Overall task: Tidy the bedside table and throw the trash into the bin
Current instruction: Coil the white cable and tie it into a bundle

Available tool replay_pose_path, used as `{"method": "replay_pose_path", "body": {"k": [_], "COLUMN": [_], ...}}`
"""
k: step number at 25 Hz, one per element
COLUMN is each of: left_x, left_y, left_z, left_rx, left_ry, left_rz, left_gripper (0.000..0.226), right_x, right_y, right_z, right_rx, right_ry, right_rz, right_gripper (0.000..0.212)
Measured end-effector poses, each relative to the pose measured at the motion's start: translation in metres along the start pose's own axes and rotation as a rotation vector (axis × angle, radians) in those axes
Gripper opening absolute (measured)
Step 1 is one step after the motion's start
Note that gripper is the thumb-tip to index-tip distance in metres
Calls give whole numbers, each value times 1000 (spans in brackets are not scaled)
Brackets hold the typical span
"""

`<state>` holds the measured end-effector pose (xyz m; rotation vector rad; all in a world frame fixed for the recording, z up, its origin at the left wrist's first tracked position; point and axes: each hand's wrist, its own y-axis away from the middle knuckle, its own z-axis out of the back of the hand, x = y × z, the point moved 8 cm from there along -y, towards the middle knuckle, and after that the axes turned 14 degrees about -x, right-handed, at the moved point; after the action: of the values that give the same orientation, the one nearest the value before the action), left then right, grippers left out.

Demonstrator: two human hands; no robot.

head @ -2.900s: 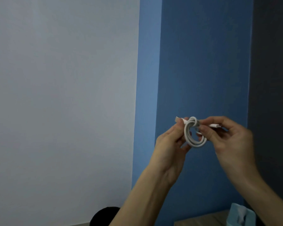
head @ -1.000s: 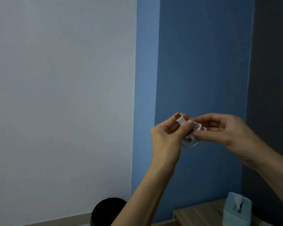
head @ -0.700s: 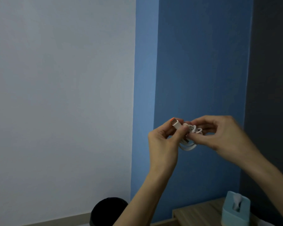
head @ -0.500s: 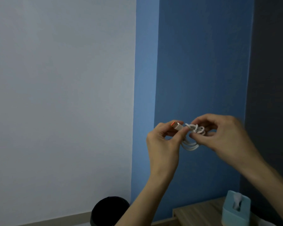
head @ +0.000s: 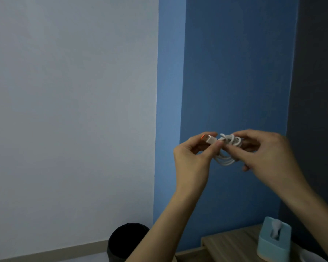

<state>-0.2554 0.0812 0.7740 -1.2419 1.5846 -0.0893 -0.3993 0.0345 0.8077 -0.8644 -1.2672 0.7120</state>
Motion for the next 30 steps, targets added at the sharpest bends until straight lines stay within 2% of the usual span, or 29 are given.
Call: {"method": "replay_pose_path", "body": {"k": [3, 6, 8, 10, 14, 16, 17, 20, 22, 24, 26, 27, 30], "left_x": [17, 37, 56, 83, 151, 190, 209, 266, 295, 320, 339, 348, 375], "left_y": [1, 4, 8, 14, 34, 49, 55, 77, 88, 99, 108, 113, 125], "left_z": [-3, -4, -1, 5, 24, 37, 45, 66, 81, 90, 97, 101, 116], "left_rx": [81, 114, 121, 129, 165, 162, 154, 133, 100, 77, 66, 63, 95], "left_ry": [15, 48, 53, 17, -118, -193, -229, -345, -391, -402, -412, -423, -512], "left_rz": [100, 191, 245, 311, 463, 538, 566, 636, 666, 696, 731, 751, 755], "left_gripper": [11, 20, 25, 27, 36, 38, 38, 37, 32, 27, 22, 21, 15], "right_x": [-18, -32, -50, -82, -158, -190, -205, -249, -272, -292, -313, -325, -356], "right_y": [0, 5, 13, 29, 85, 118, 133, 181, 204, 222, 242, 254, 290], "right_z": [-9, -12, -18, -29, -49, -57, -62, -79, -86, -92, -97, -98, -103], "right_rx": [77, 91, 113, 164, 222, 236, 254, 283, 247, 220, 191, 163, 127], "right_ry": [-132, -26, 2, -80, -325, -374, -394, -422, -416, -353, -334, -328, -297], "right_rz": [-85, -17, -34, -165, -590, -755, -814, -991, -1009, -971, -1035, -1088, -1221], "right_gripper": [25, 24, 22, 22, 40, 36, 41, 84, 90, 76, 37, 25, 18]}}
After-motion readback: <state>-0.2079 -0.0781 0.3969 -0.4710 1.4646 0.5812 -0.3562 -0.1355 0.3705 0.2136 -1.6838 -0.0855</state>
